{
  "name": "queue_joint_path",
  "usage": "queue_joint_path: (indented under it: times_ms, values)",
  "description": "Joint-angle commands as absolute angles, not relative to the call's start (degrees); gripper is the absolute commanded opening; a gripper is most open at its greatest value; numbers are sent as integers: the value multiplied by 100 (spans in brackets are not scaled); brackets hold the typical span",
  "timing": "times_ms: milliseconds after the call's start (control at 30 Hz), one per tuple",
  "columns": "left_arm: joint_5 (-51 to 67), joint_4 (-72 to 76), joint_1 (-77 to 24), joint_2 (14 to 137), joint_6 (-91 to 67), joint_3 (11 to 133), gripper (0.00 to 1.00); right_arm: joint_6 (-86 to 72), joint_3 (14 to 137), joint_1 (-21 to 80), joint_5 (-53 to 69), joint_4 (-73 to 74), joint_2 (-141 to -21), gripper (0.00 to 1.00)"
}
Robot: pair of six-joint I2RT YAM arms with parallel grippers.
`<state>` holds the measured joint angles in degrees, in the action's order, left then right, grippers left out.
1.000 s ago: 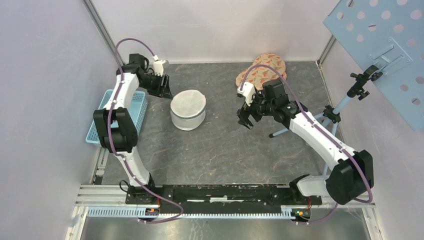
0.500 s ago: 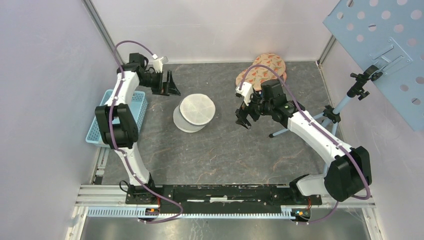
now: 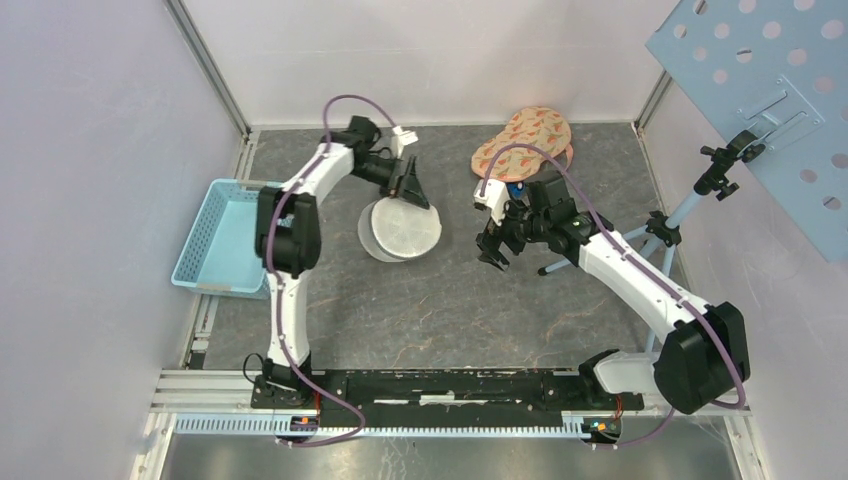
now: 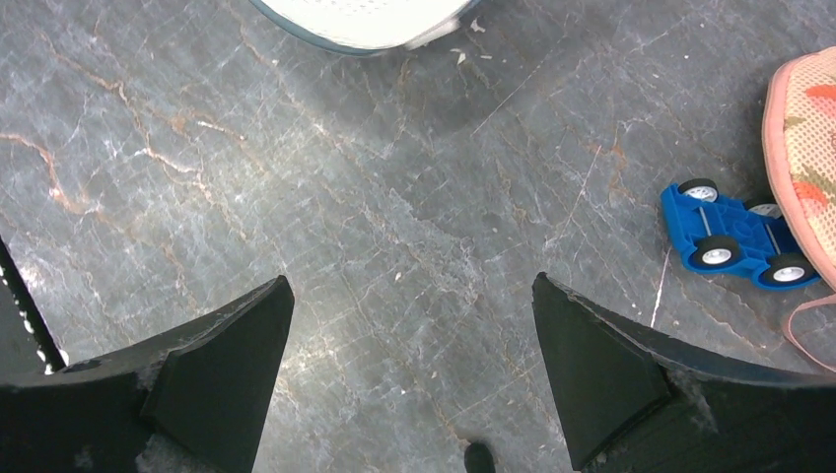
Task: Unzip the laundry bag and remove the bra
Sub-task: Unzip the laundry bag at the center of the board.
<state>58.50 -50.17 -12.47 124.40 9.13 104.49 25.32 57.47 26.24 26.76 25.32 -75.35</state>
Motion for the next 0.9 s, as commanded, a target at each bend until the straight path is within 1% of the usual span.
queue_joint_path:
  times_ms: [0,133,200,267,433,533,600,667,767,867]
  values:
    - [6464,-5941,-1850,13096,1614,11511,96,2899,5613,2654,2689,2733,-7206,98]
    - [6431,-6131,-2048,13413,1635,12222,98,2899,5481,2650,2843,2735,-7202,98]
    - [6175,-6091,-2031,13464,1500,12586,100,2813,5434,2653,3014,2674,-7254,98]
    - [5890,-6029,-1962,13363,1467,12860,100,2690,5397,2655,3094,2528,-7311,98]
    - [5290,-5111,-1360,12473,826,12698,100,2286,5483,2689,3167,2113,-7544,98]
    - [4659,-5217,-1018,11814,1254,12564,100,2116,5738,2694,3328,2105,-7842,98]
    - [4292,-5417,-880,11289,1731,12161,100,1994,5887,2711,3461,2038,-8015,98]
    - [4178,-5559,-797,10640,2198,11334,100,1881,5976,2713,3570,1879,-8168,98]
    - [4151,-5587,-771,9640,2653,9994,100,1784,6104,2729,3773,1639,-8496,98]
    - [4327,-5570,-767,8840,2783,8819,100,1571,6330,2806,4101,1474,-8866,98]
